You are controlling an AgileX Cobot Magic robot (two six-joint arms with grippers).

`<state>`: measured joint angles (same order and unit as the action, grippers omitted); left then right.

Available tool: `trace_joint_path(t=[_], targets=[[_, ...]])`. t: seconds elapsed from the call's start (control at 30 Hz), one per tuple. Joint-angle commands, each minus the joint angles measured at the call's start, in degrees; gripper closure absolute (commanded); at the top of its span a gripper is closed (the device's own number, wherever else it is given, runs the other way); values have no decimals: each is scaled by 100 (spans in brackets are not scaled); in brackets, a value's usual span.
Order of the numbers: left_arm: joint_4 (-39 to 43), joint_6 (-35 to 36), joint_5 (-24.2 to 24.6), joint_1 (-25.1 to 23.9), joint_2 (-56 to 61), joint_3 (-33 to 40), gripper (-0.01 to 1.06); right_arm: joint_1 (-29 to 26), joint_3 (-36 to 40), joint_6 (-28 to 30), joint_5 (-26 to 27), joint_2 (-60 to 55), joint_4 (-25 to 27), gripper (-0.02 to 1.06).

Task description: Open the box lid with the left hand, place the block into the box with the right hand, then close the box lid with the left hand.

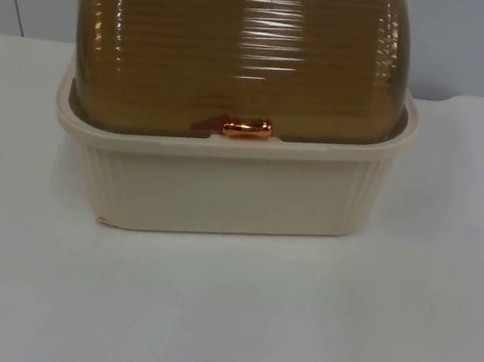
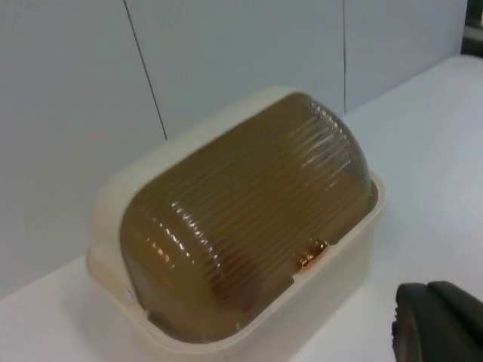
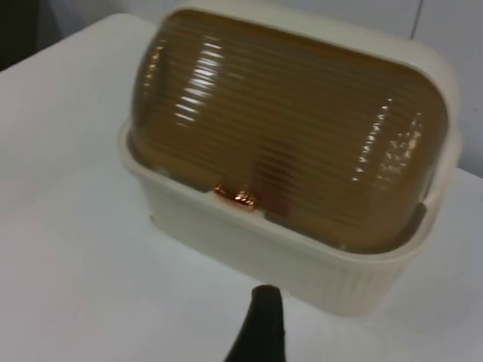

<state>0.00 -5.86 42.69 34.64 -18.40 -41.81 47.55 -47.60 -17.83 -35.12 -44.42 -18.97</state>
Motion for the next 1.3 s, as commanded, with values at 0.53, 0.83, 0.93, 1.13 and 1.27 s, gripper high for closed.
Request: trace_joint_path(t=[0.53, 0.83, 0.93, 1.13, 1.27], targets=[[85, 586, 1919, -2, 1840, 57, 105, 242, 1774, 113, -938, 3573, 618, 34], [57, 460, 1998, -2, 1840, 448, 105, 242, 1808, 1072, -1561, 4442, 1399, 34], [90, 460, 1998, -2, 1840, 448, 105, 242, 1797, 1353, -1601, 4442, 1640, 34], [90, 305, 1998, -2, 1840, 448, 105, 242, 1774, 1702, -1660, 4442, 1897, 34], [68, 305, 2093, -2, 1840, 529, 105, 242, 1687, 1702, -1966, 4442, 1897, 34]])
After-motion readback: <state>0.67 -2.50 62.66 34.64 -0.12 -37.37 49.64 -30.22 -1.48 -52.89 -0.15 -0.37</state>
